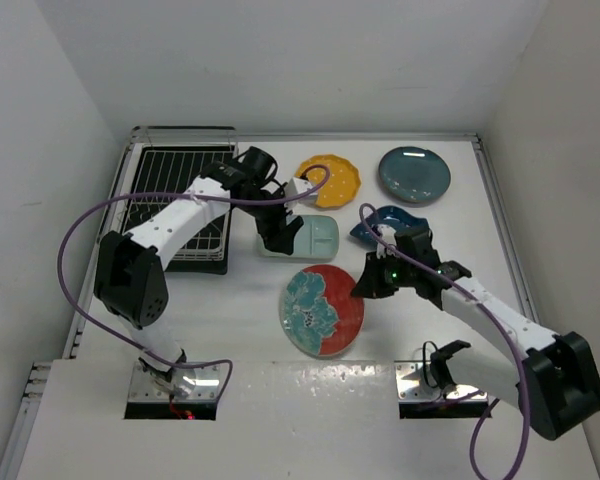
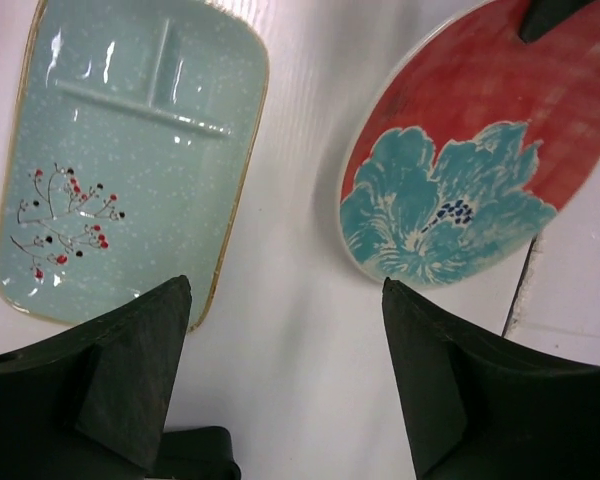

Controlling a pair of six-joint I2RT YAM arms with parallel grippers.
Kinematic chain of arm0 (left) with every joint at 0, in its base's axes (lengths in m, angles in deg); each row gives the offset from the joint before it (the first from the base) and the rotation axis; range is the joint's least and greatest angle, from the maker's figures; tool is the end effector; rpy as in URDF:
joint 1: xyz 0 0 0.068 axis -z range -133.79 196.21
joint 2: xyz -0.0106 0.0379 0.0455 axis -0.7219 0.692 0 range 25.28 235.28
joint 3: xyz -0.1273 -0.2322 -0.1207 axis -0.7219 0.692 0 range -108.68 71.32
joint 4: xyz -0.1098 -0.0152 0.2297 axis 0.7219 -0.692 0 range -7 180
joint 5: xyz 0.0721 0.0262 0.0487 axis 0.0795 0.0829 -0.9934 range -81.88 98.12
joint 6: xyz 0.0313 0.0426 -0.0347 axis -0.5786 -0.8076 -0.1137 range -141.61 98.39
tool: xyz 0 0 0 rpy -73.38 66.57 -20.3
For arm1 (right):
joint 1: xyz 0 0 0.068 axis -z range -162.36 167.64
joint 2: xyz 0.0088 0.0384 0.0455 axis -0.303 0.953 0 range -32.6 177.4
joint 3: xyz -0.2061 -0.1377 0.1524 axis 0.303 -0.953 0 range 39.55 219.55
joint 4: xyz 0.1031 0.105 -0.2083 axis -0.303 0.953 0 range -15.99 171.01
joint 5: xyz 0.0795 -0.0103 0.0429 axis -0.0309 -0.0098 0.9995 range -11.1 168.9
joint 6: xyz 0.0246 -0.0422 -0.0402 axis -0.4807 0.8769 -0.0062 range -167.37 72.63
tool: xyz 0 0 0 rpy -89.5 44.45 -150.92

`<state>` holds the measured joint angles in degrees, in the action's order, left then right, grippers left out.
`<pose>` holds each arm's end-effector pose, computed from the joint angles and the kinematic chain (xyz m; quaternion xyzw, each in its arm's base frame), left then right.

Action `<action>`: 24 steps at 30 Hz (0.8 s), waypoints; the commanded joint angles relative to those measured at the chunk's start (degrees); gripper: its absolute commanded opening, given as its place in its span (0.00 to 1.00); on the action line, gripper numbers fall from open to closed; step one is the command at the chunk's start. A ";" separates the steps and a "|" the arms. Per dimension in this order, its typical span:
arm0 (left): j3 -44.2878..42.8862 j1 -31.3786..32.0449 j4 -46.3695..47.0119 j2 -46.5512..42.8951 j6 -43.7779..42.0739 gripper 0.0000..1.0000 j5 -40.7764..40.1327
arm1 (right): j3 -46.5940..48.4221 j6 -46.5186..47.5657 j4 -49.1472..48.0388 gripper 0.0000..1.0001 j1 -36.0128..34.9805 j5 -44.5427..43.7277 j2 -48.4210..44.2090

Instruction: Load the plates into the dish rack

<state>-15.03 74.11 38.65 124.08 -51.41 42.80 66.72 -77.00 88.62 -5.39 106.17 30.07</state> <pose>0.3044 -0.1925 0.2979 0.5077 0.7818 -0.2867 0.2211 0.1699 0.0965 0.1853 -0.0277 0.9167 0.3456 0.1988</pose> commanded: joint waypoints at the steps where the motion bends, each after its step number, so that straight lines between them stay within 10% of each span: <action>1: -1.19 1.98 1.08 -2.39 -1.92 0.85 3.64 | 10.14 7.38 0.59 0.00 -2.19 -1.51 -4.05; 14: 1.71 2.60 9.25 0.59 -3.07 0.94 5.93 | 17.03 9.41 -4.41 0.00 -3.08 3.05 -4.75; 24: 2.41 2.60 9.25 2.80 -3.60 0.74 12.42 | 15.98 8.27 -10.57 0.00 -2.90 2.79 -7.04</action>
<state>-12.77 76.21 46.56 126.72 -53.23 49.79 80.17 -66.44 91.39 -8.12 103.59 26.01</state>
